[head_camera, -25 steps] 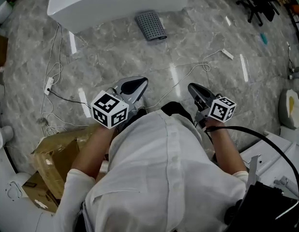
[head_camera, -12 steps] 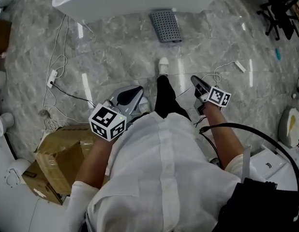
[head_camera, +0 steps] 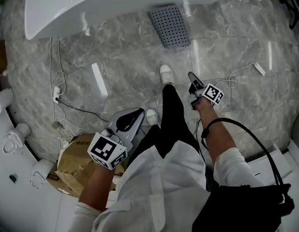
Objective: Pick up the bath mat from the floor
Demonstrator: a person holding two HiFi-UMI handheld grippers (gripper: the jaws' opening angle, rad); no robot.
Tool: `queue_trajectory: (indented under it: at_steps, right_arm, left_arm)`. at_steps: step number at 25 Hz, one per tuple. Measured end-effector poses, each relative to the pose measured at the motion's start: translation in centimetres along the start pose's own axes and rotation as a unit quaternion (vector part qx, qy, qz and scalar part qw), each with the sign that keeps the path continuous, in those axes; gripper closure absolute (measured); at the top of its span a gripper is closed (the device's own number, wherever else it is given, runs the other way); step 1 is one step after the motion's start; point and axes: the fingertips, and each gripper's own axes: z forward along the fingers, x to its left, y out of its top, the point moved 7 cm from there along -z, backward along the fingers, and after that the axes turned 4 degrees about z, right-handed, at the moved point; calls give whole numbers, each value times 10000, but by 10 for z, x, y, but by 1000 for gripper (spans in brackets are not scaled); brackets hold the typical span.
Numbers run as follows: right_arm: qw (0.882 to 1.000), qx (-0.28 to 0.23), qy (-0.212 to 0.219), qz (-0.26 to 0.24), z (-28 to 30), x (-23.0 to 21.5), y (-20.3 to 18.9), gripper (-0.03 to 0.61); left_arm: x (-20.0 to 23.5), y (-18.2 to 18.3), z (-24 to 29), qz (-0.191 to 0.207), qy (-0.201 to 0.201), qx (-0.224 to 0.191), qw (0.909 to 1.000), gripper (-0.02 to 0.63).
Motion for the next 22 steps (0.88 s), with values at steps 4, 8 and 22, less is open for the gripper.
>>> queue_trajectory:
  at_steps: [4,8,22]
  right_arm:
    - [9985,-225,-94,485,64,-66,28,461]
    - [9971,-203,-208,707,125,-130,44,450]
    - [9933,-151,-286,1112,290,-295,65,380]
  left_arm:
    - [43,12,85,-34,-209,157,9997,607]
    - [81,6,153,-275,-377,278,9985,607]
    - [167,-63,251,-757,-397,1049,9908,607]
